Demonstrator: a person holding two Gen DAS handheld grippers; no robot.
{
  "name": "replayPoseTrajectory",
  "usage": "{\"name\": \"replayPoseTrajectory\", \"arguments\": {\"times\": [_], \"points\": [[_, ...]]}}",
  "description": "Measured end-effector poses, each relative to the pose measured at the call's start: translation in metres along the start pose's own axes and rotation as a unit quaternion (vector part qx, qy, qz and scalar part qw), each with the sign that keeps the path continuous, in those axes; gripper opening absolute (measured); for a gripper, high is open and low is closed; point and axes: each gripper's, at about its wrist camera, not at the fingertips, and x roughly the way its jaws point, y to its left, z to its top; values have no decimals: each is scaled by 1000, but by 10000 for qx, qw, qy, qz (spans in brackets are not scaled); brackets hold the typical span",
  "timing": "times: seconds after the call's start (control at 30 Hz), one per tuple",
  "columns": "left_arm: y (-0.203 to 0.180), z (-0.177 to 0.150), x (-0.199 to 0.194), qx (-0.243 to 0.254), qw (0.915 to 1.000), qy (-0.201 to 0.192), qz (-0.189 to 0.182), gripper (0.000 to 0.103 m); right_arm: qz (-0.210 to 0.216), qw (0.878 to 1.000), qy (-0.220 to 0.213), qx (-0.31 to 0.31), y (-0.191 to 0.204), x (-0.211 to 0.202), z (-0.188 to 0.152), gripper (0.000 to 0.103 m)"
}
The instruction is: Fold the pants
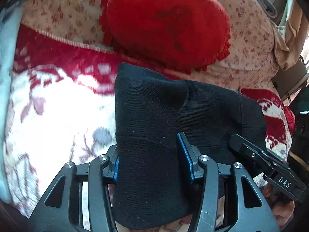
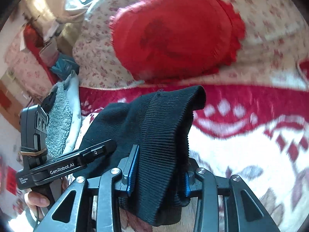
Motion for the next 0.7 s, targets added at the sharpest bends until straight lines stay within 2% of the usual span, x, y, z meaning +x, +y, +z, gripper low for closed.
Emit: {"name": "replayPoseTrajectory", "arguments": {"times": [0.13, 0.23, 0.33, 0.37, 0.4, 0.47, 0.53, 0.63, 0.7], "points": [[3, 30, -3, -52, 9998, -187, 15, 49, 26, 9998, -205, -55, 4, 5, 33, 36], [11, 49, 16, -55, 9998, -62, 174, 49, 30, 9999, -167, 12, -2, 22, 52, 37], [23, 52, 51, -168, 9984, 389, 366, 50, -117, 9997, 207, 110, -16, 56, 61, 38], [29, 48, 56, -231, 9986, 359, 302, 56, -351, 9985, 404, 148, -22, 68, 60, 39], [30, 48, 55, -254, 9988, 316, 276, 57, -503, 9971, 539, 210, -27, 76, 58, 41], [31, 50, 52, -181, 9988, 331, 324, 62, -222, 9975, 452, 505, -39, 72, 53, 41], [29, 53, 45, -120, 9984, 305, 450, 62, -176, 9967, 465, 638, -45, 61, 51, 41], [21, 56, 33, 37, 9973, 151, 713, 62, -593, 9970, 251, 429, -37, 36, 54, 40], [15, 59, 25, 186, 9964, 6, 832, 62, -629, 9979, 59, 145, -24, 21, 59, 38]]}}
